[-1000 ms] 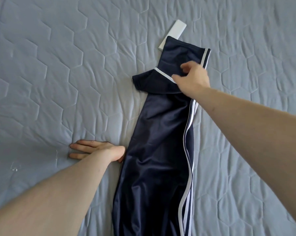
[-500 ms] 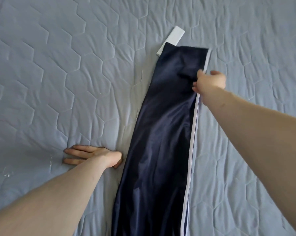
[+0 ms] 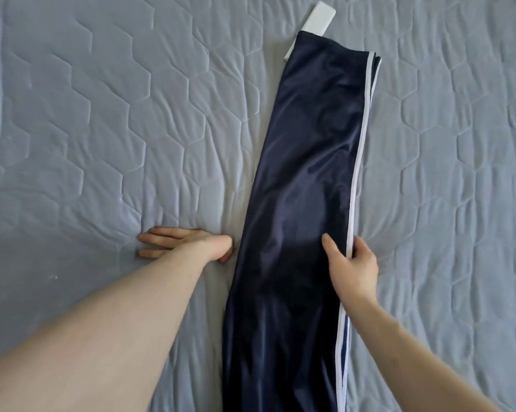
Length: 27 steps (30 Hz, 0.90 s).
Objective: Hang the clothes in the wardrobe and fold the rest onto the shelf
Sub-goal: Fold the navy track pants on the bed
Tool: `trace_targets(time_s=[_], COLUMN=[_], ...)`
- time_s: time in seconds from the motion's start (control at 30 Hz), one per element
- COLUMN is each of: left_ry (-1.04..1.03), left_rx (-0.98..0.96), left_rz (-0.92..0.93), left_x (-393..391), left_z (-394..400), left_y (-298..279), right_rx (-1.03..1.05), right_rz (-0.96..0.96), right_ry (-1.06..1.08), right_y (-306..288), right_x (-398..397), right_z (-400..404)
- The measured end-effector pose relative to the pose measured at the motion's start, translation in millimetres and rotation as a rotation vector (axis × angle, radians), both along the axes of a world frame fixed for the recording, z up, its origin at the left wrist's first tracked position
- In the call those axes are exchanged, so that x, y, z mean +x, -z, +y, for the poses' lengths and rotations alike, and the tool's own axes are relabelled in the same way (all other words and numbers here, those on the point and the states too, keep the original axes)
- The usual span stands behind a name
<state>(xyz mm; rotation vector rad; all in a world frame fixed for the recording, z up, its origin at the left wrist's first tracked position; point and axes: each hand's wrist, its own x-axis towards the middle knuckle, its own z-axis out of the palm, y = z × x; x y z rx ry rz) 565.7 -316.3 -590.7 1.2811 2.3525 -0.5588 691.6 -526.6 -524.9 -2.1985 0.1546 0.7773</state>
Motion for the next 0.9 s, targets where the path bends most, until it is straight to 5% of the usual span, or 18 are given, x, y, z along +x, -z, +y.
trace_targets(time_s=[0.13, 0.43, 0.67, 0.9], left_ry=[-0.034, 0.181, 0.316, 0.46], left_rx=[0.032, -0.301, -0.225, 0.079], left_rz=[-0.038, 0.016, -0.022, -0.33], left_x=[2, -4, -26, -92], left_z=[-3, -2, -22, -57], left_y=[2, -42, -51, -38], right_rx=[0.077, 0.187, 0.138, 0.203], right_rz=[0.284, 0.482, 0.501, 0.499], right_ry=[0.14, 0.16, 0.241, 0.26], right_y=[17, 5, 8, 14], right_x=[-30, -43, -106, -106], right_z=[-37, -78, -142, -147])
